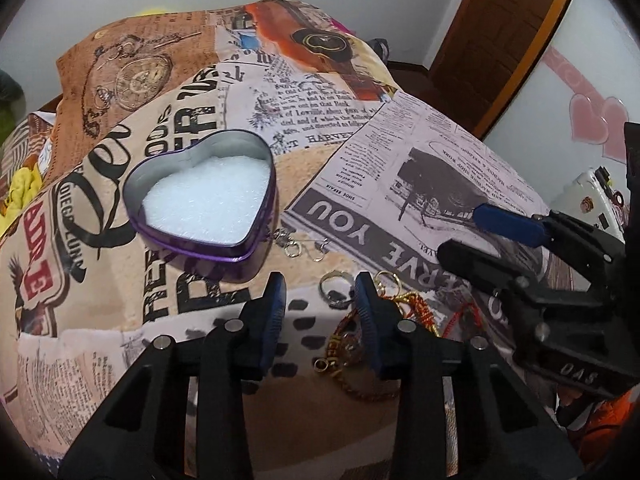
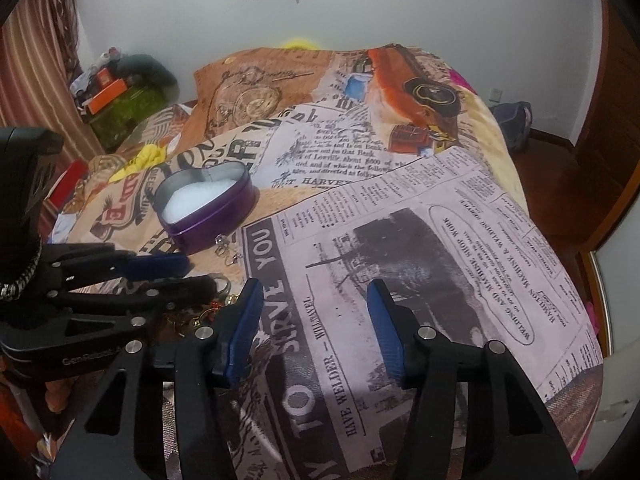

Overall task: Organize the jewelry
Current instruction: 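Lower the left tool to the jewelry beside the tin and grasp a ring, then lift the ring with the left tool and carry it over the heart tin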

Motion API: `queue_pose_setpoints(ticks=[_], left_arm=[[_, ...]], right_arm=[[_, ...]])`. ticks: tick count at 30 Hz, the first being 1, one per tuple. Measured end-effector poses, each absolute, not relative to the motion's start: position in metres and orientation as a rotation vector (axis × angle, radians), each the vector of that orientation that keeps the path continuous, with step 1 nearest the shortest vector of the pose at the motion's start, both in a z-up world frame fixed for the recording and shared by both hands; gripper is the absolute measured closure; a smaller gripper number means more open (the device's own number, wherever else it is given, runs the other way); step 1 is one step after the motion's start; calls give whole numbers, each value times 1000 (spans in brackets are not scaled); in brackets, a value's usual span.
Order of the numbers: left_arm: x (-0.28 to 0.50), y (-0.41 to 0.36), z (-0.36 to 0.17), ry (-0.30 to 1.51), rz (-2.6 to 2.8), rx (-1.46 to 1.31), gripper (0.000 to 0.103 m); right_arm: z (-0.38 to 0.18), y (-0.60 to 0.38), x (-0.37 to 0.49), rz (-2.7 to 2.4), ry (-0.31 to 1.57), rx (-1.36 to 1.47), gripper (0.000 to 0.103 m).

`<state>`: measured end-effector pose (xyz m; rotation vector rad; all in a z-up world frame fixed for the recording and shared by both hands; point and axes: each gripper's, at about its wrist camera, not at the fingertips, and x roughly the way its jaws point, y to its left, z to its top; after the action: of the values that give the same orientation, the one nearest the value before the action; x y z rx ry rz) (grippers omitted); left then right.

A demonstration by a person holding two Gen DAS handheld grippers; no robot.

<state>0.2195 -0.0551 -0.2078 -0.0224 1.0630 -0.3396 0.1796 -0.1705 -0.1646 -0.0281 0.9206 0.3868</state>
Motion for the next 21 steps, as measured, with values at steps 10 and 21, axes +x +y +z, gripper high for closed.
queue_pose_setpoints(ticks=[10, 21], left_arm=[[224, -60, -214, 1055, -342, 11, 82], [207, -46, -204, 1013, -322, -3, 82]], right_arm=[[-170, -163, 184, 454, 969, -7, 66], [-176, -136, 188, 517, 1007, -63, 75]])
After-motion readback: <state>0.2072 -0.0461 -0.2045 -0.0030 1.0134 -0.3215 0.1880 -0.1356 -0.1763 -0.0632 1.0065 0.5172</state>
